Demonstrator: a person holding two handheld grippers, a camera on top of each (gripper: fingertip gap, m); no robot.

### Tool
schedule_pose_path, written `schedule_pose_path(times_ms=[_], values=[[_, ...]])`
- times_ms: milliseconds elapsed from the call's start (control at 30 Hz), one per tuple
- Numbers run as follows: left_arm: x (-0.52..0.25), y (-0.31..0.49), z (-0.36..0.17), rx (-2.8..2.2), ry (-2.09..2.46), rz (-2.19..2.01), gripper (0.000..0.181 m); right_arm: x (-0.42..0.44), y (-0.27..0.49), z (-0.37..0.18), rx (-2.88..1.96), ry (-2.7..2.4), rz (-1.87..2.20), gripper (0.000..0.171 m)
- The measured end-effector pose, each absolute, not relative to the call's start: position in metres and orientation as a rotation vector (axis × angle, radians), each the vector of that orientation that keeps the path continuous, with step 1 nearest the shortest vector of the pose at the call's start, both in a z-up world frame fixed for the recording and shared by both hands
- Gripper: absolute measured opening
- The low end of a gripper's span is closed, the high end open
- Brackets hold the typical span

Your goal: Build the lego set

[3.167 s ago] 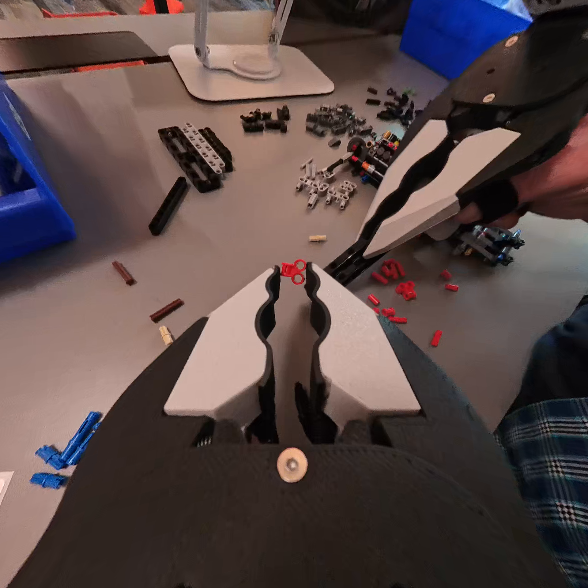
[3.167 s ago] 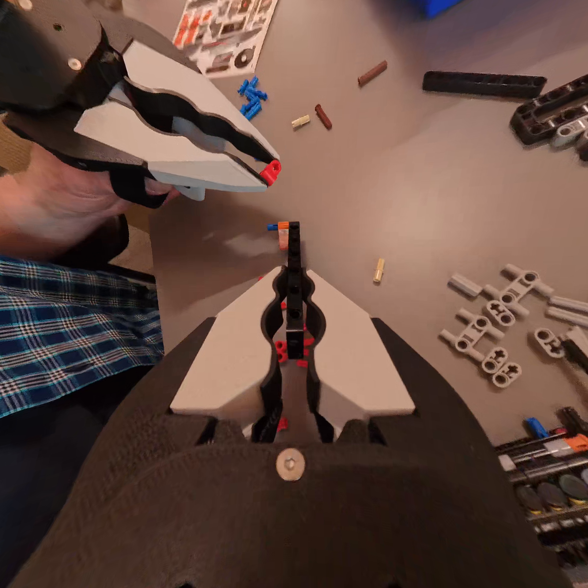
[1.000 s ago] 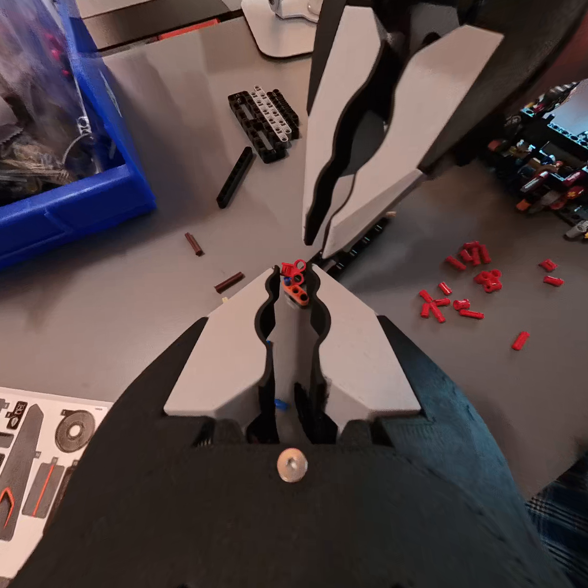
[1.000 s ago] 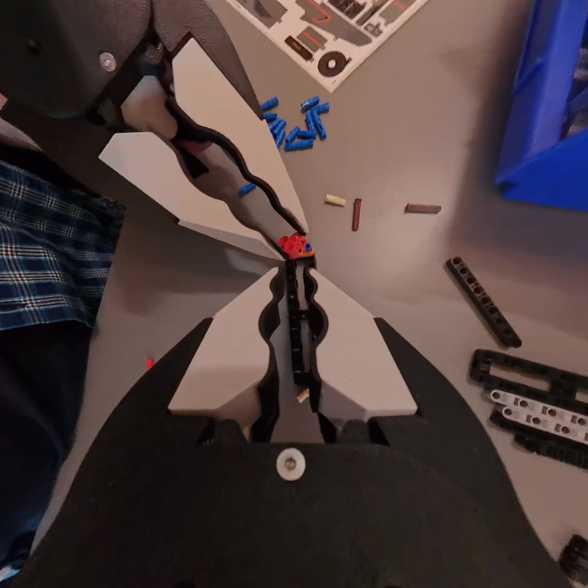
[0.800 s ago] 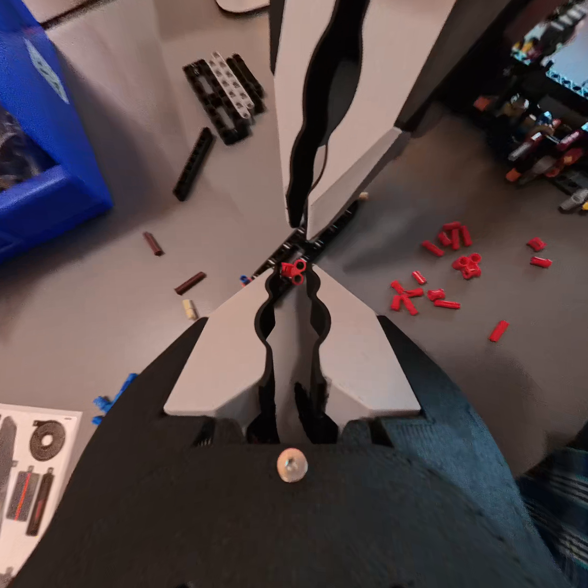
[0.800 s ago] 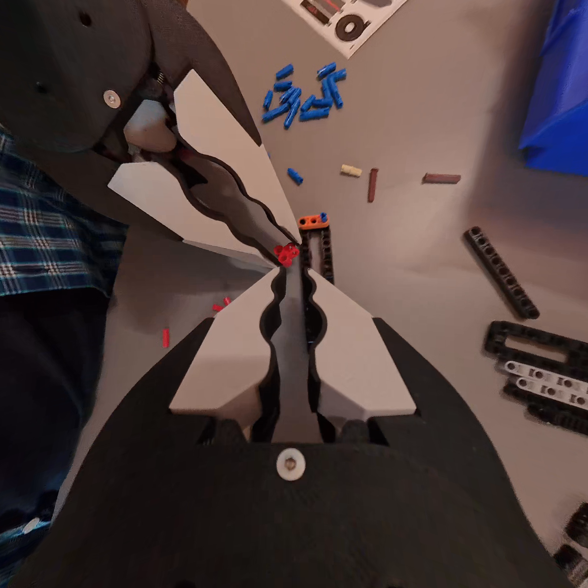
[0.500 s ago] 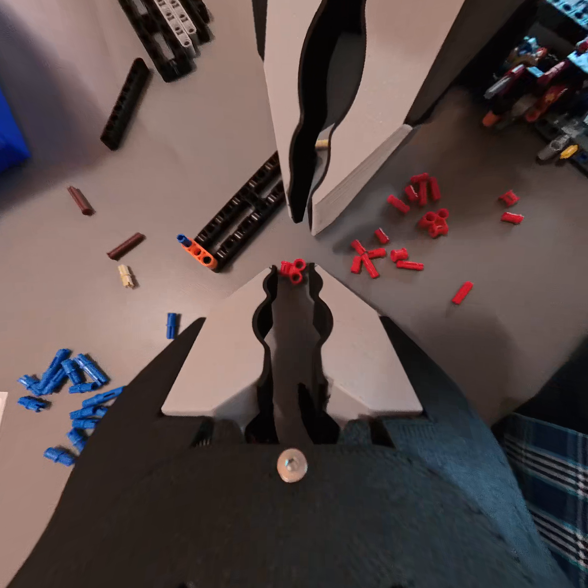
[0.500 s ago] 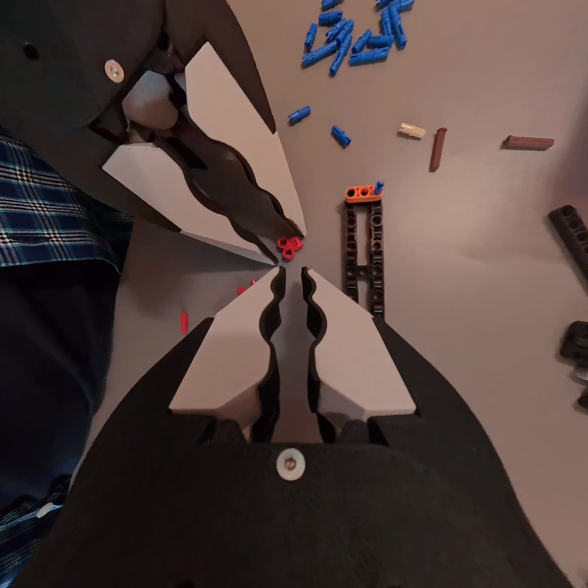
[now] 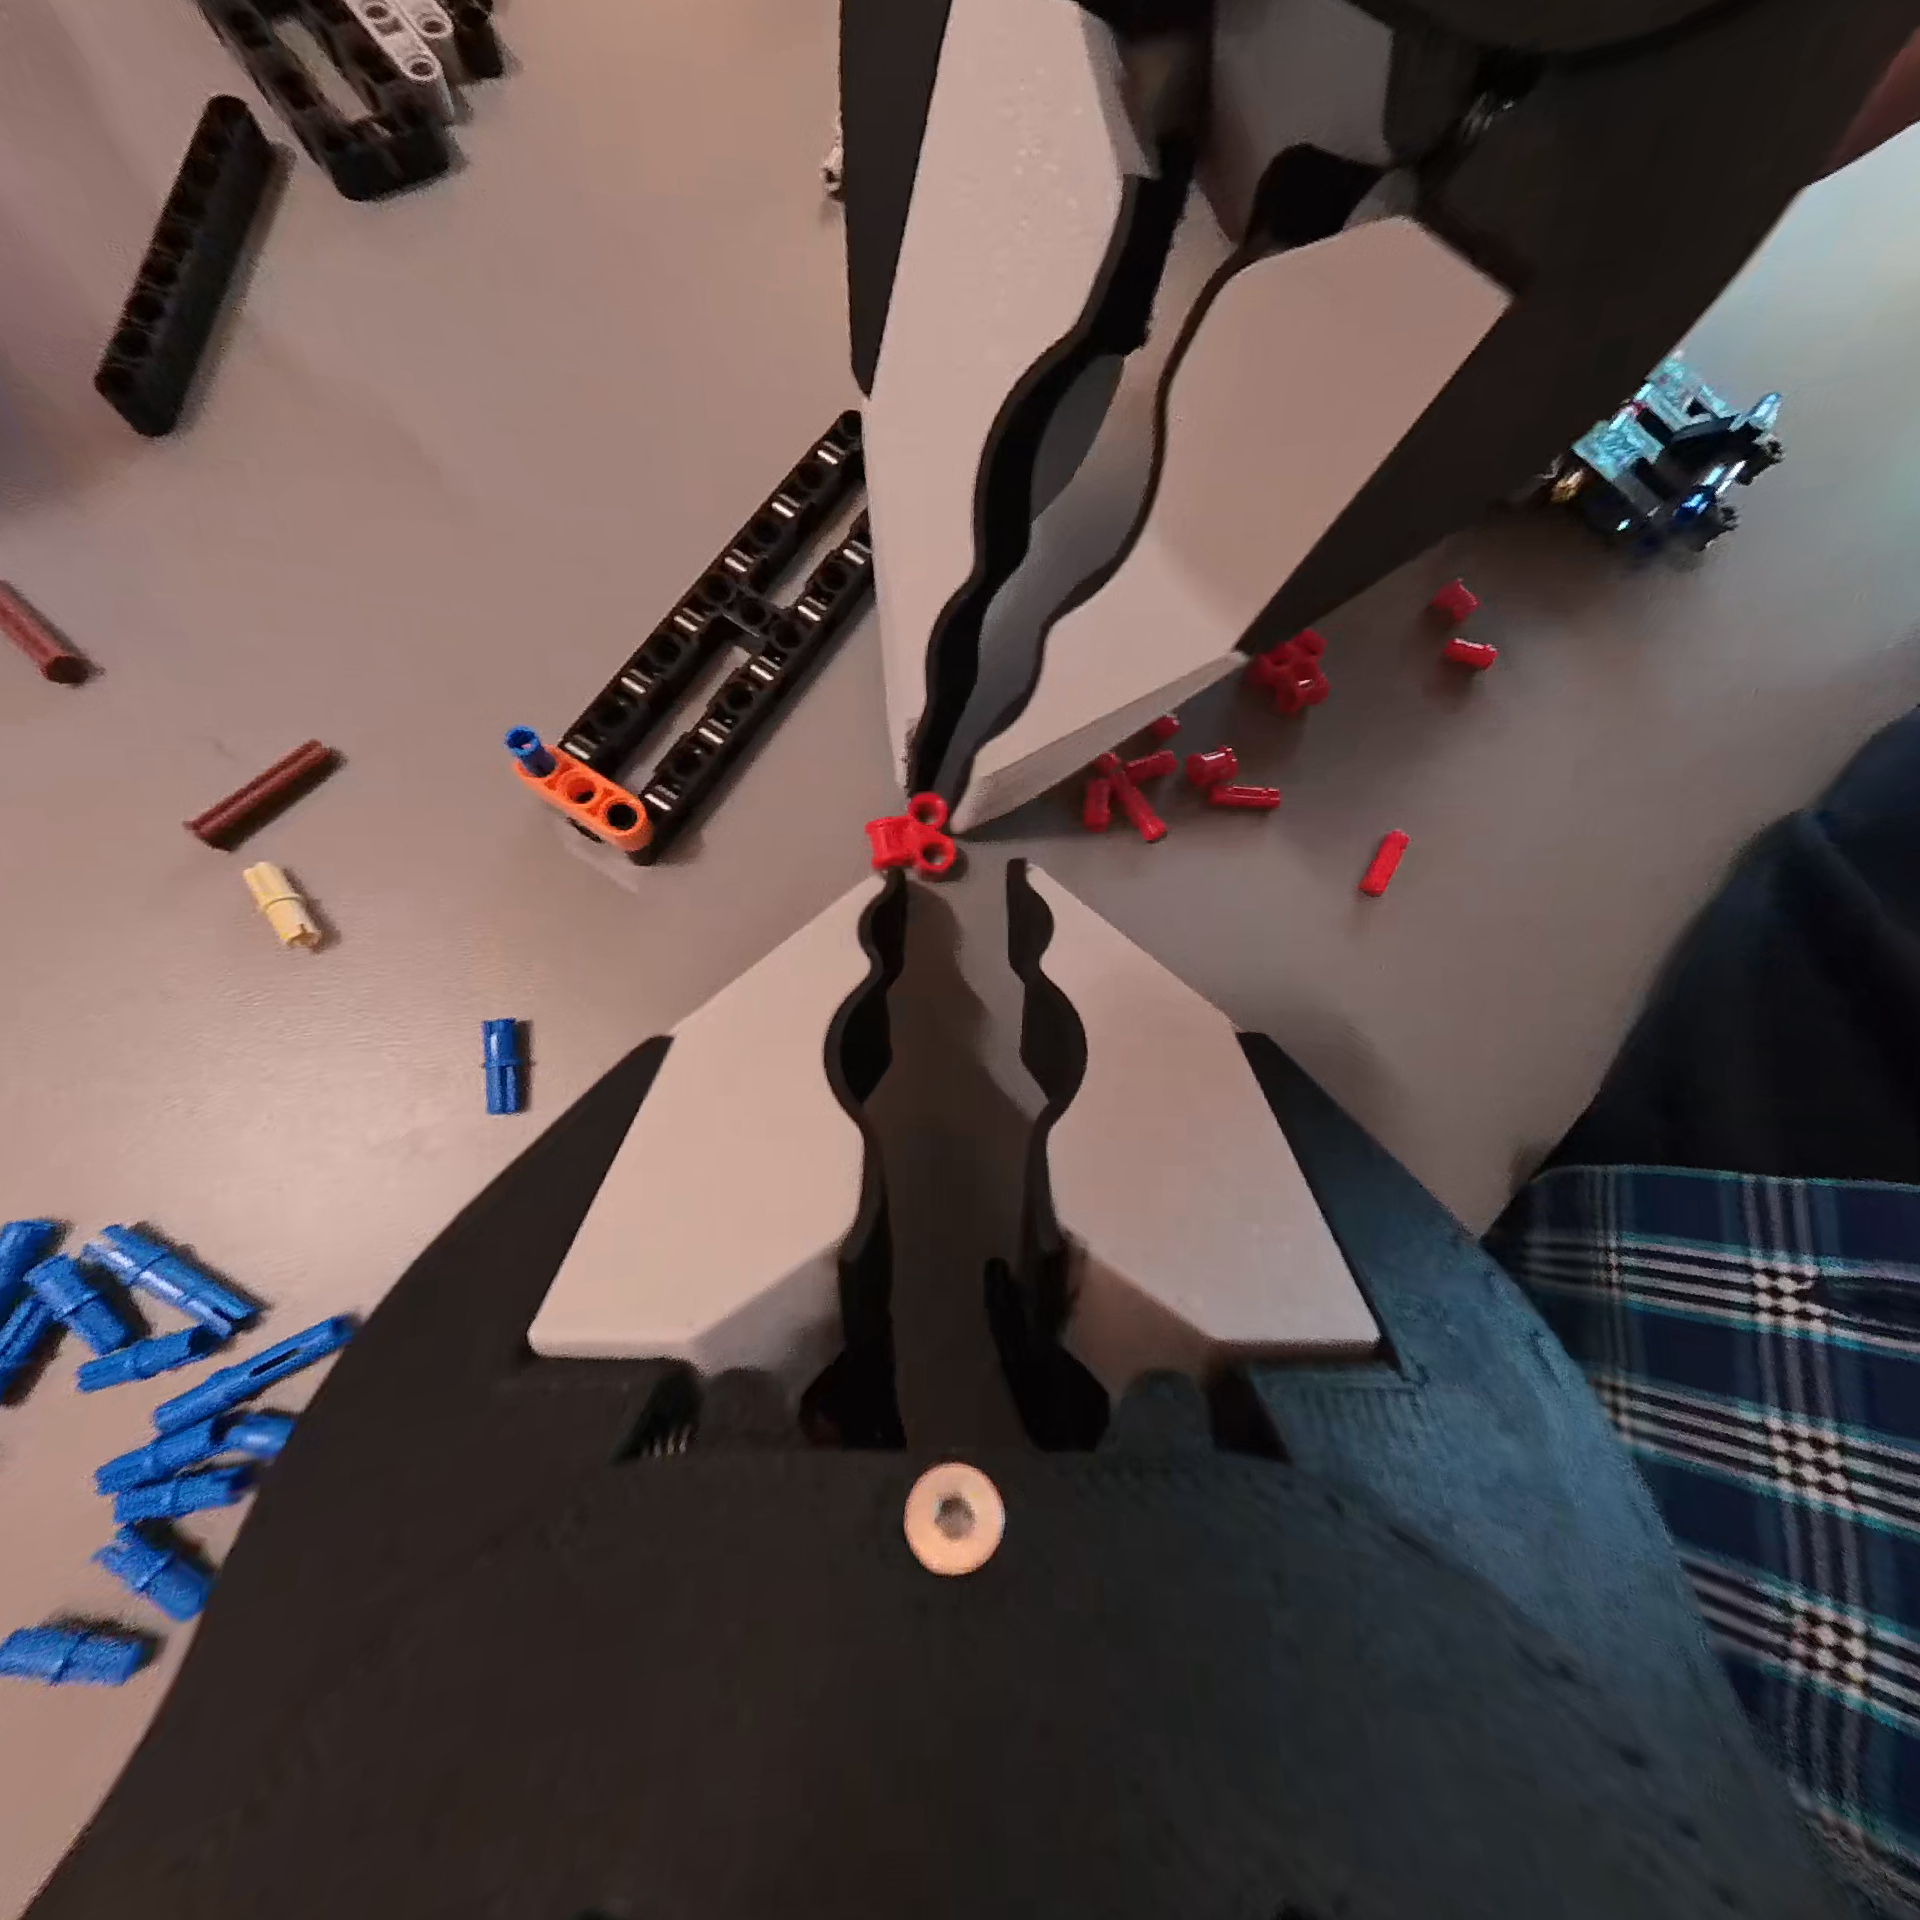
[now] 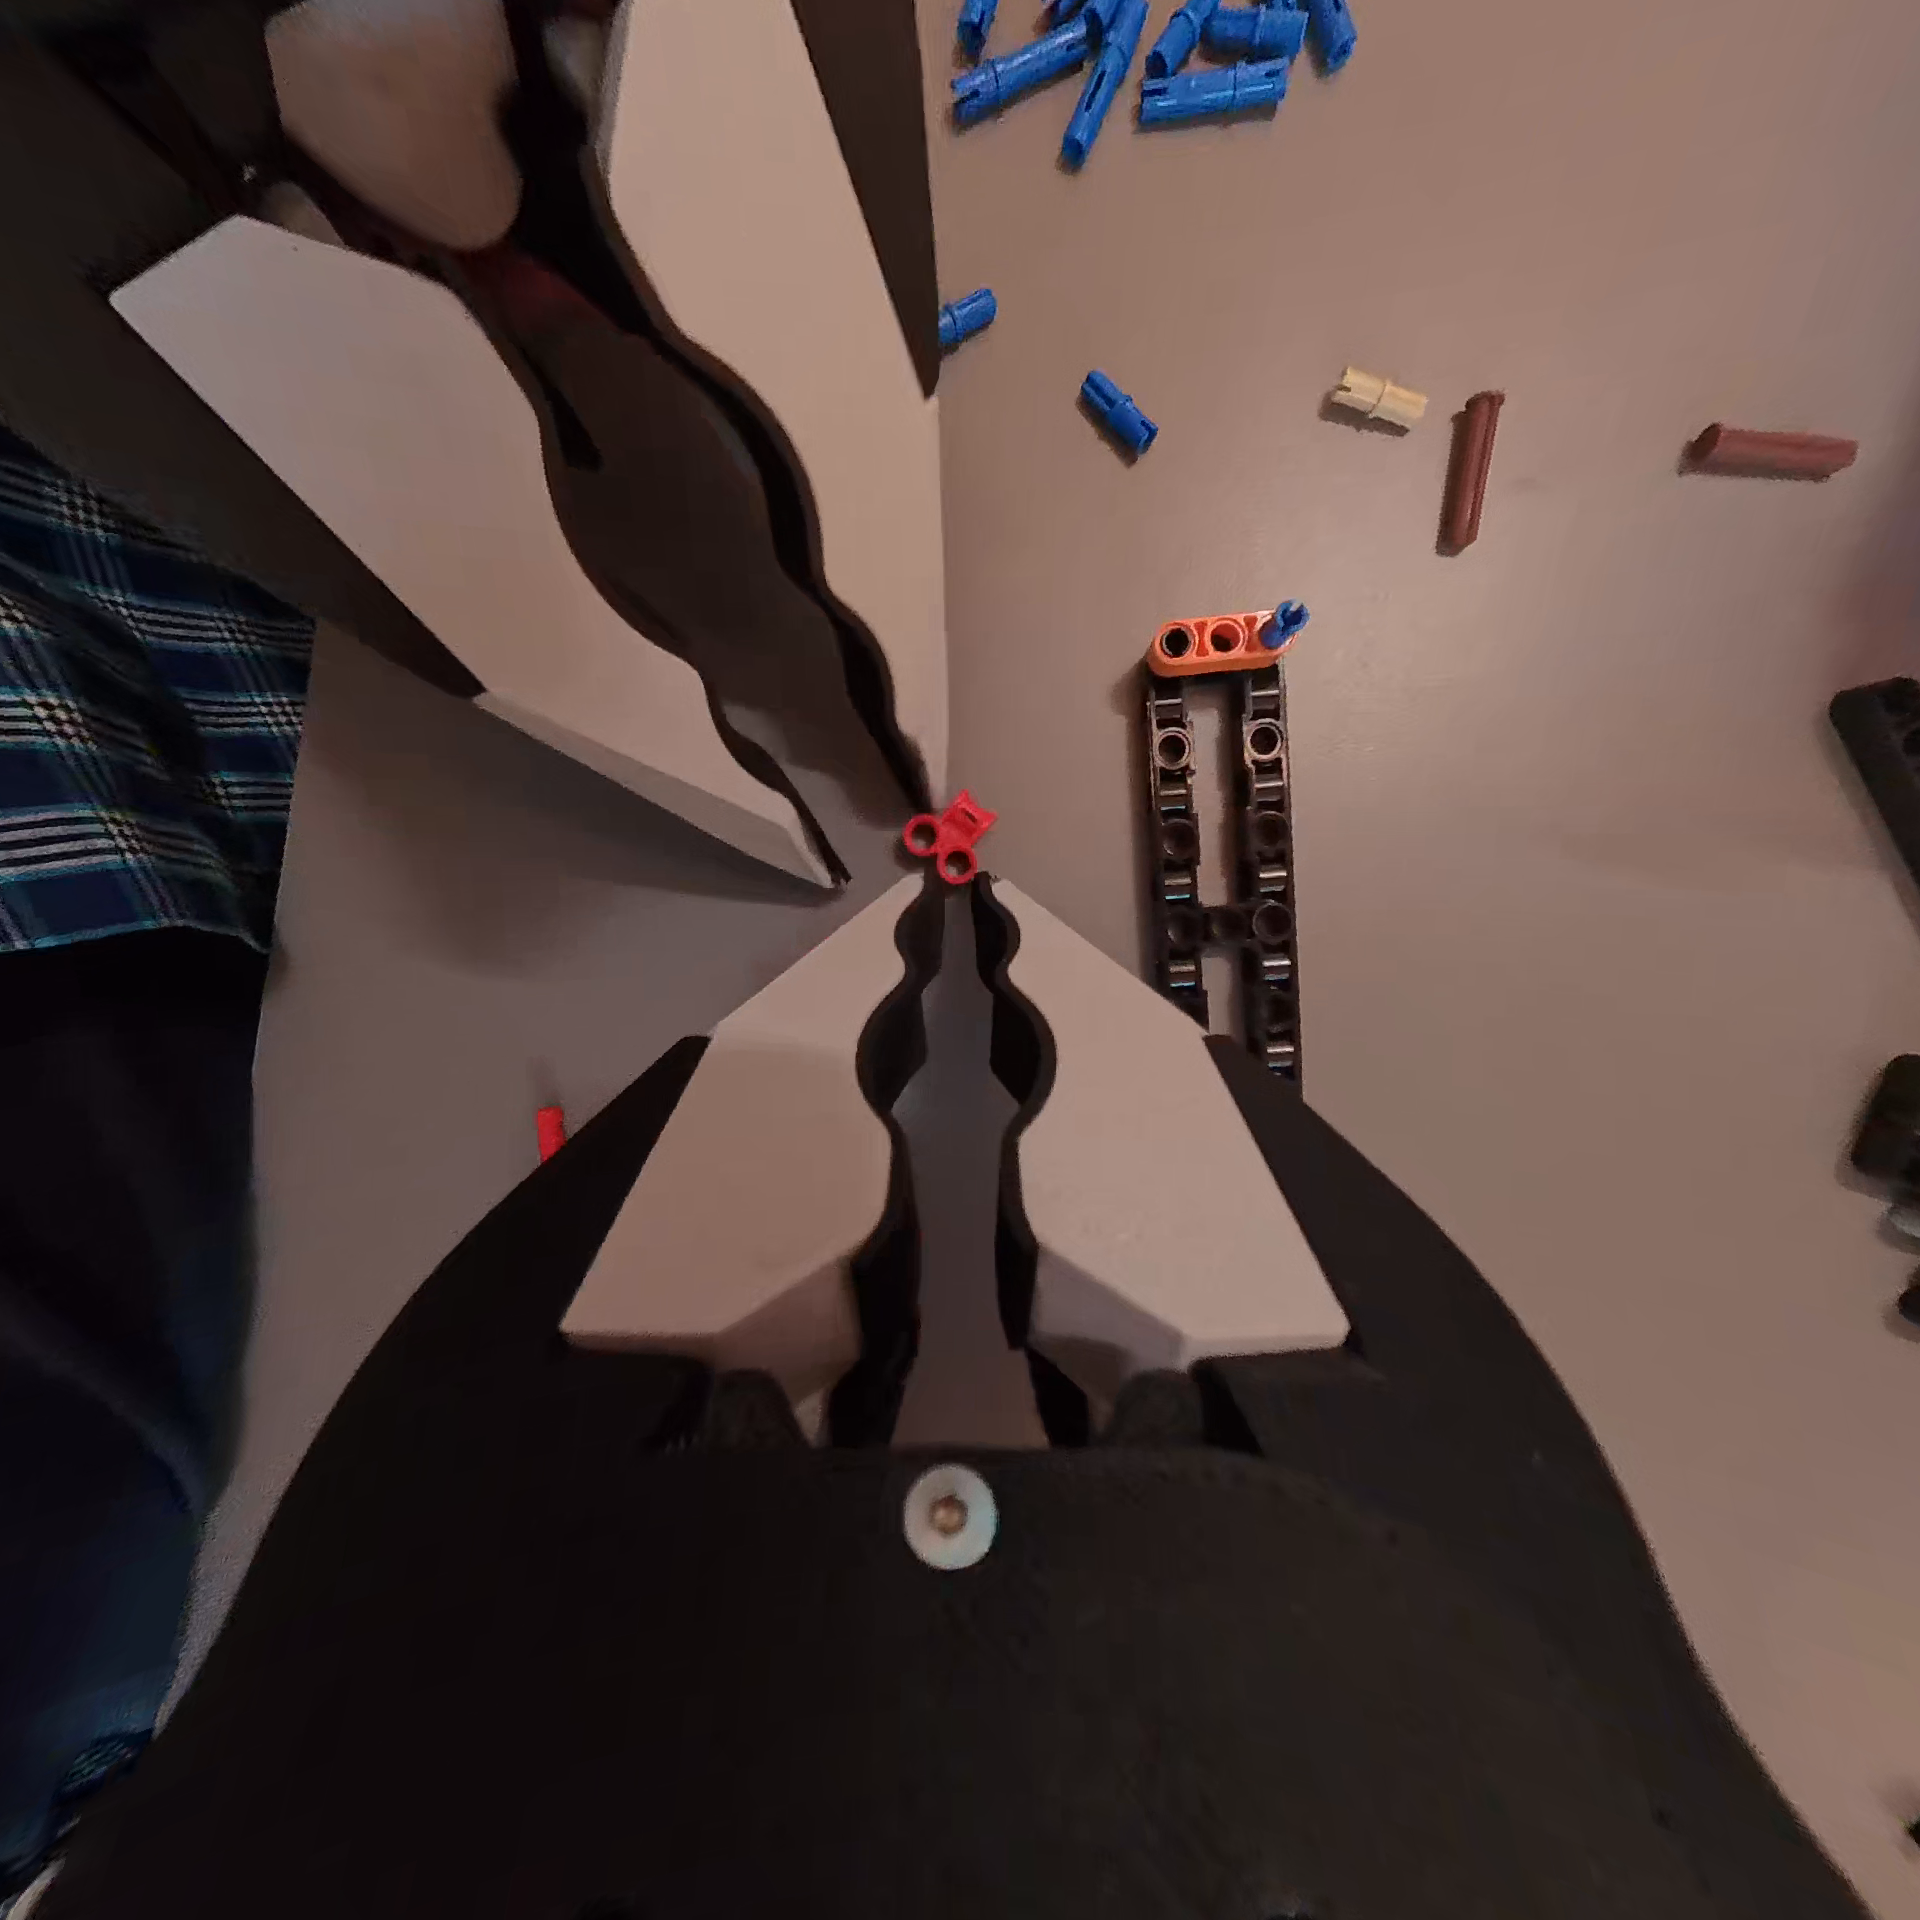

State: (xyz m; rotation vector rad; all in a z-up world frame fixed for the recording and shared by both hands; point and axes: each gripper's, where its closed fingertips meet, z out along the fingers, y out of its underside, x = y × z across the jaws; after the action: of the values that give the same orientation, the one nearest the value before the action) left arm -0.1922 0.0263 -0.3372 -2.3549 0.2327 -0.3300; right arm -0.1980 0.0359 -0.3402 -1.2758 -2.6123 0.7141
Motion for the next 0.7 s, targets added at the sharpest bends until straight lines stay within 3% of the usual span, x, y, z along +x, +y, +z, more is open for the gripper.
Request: schedule_pose_path(times_ms=[333, 567, 700], values=[[-0.186, 0.022, -0.32, -2.251, 0.218, -0.378, 0.014, -0.198, 0.035, -0.331, -1.168, -2.635, 0.751, 0.01], [-0.204, 0.025, -0.327, -2.308, 0.385, -0.214, 0.027, -0.196, 0.035, -0.332, -1.151, -2.654, 0.746, 0.011], [-0.199, 0.028, -0.333, -2.332, 0.496, -0.217, 0.02, -0.195, 0.036, -0.334, -1.164, -2.652, 0.755, 0.011]])
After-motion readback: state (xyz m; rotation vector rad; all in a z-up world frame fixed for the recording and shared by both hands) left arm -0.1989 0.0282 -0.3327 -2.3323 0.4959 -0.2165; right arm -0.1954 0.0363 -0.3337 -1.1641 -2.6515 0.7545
